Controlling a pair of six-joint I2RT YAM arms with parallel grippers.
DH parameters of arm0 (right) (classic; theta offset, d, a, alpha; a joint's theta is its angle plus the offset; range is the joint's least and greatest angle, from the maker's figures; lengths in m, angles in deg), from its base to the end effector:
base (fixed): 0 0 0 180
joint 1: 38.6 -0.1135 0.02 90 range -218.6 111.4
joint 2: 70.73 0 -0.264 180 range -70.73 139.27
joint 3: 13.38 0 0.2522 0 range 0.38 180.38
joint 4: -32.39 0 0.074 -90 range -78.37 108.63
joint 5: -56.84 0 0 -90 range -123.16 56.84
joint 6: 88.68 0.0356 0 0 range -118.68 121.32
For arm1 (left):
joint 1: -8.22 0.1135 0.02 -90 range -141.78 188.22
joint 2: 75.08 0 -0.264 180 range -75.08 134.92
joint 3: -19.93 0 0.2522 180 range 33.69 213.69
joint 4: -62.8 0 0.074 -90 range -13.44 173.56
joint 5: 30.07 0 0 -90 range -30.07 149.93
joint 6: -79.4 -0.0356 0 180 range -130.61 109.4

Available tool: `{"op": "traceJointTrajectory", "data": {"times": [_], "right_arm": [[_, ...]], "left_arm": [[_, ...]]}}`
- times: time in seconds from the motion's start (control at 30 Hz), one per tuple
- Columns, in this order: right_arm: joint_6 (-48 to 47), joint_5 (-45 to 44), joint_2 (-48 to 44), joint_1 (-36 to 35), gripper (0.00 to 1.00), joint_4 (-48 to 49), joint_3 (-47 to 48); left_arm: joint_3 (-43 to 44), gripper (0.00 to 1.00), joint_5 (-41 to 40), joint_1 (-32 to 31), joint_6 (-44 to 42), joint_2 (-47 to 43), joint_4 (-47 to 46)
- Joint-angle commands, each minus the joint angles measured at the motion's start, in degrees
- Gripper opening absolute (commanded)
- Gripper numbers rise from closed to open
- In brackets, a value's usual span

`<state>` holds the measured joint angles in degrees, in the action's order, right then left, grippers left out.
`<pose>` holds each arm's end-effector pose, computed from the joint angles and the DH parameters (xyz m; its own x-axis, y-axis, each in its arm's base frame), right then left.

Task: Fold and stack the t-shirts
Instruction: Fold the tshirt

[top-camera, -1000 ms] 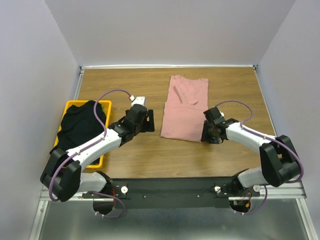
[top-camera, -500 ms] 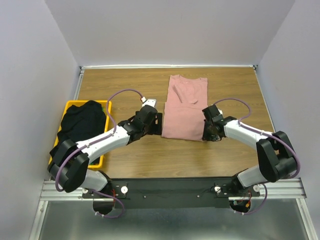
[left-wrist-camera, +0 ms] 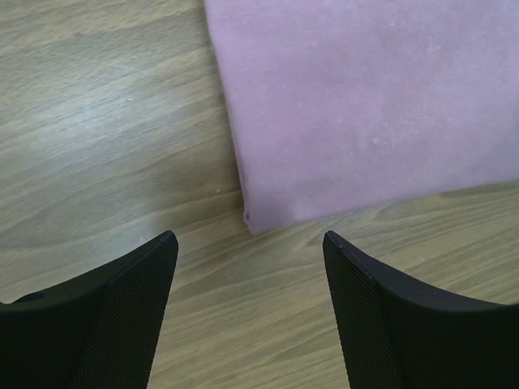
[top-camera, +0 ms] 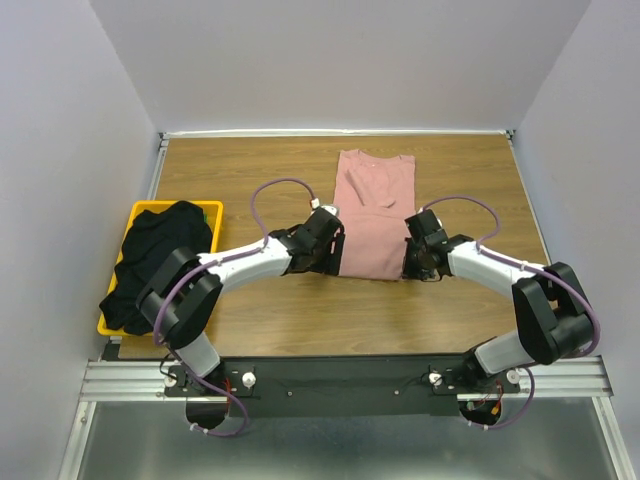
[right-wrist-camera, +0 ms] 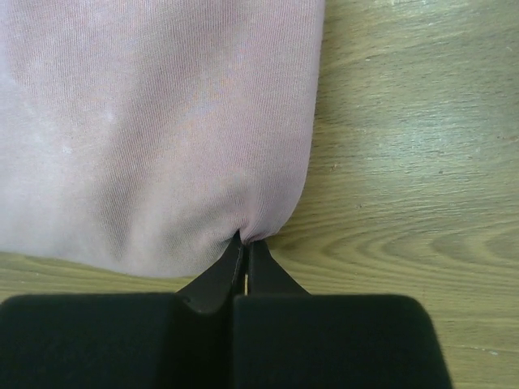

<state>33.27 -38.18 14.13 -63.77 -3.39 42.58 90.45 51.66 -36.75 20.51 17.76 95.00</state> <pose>0.2402 0.1094 0.1556 -0.9004 0.1593 -0.4047 0.1022 0.9819 0.1592 0.2369 -0.2294 0.1924 -0.8241 0.1005 -0.5575 0.2506 0.9473 -0.1996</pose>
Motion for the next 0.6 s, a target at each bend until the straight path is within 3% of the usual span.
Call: {"op": "traceJointTrajectory", "data": {"times": [0.0,0.2,0.57], "right_arm": [[-1.27,0.62,3.21,-0.23,0.01,-3.64,-4.49],[-1.27,0.88,2.59,-0.32,0.01,-3.47,-4.75],[-1.62,1.15,2.59,-0.32,0.01,-3.03,-4.84]], "left_arm": [[2.92,0.77,0.19,-0.91,-0.97,3.22,3.45],[5.91,0.6,-1.04,-1.7,-1.32,7.97,5.99],[7.5,0.55,-3.94,-2.58,-0.79,10.7,7.4]]}}
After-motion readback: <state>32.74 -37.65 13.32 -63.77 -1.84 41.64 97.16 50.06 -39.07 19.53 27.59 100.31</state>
